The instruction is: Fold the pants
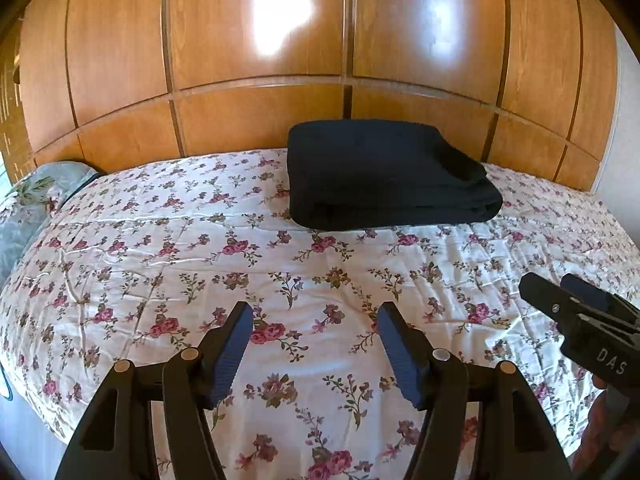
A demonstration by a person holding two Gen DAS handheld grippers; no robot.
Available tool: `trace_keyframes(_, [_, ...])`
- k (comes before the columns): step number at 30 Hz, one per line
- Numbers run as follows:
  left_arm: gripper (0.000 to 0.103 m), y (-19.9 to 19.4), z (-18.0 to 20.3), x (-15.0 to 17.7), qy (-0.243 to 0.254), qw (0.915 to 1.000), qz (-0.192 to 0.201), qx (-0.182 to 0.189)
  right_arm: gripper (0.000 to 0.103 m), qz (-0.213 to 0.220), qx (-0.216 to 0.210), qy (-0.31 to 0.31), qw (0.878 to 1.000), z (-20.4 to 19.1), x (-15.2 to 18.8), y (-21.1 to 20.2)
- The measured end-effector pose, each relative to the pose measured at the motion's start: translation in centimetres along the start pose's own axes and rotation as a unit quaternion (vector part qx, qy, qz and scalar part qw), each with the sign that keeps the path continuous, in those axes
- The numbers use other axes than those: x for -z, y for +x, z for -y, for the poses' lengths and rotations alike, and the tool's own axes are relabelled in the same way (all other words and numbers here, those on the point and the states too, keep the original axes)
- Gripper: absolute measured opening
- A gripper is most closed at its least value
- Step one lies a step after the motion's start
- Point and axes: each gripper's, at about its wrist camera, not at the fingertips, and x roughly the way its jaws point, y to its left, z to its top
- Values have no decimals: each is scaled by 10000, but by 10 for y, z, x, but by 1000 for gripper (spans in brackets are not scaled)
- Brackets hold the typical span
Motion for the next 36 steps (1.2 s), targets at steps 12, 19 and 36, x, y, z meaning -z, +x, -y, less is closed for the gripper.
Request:
trace_keyframes(12, [66, -14, -11, 0, -207, 9995, -67, -214, 81, 128, 7, -103, 9999, -8, -2, -13])
trace_keyframes(19, [66, -18, -11, 0, -237, 9994, -2, -264, 81, 130, -34, -166, 9998, -13, -1, -15])
trace_keyframes(36, [66, -23, -7, 3, -219, 9996, 3, -196, 81, 82, -83, -130, 9998, -13, 0, -13])
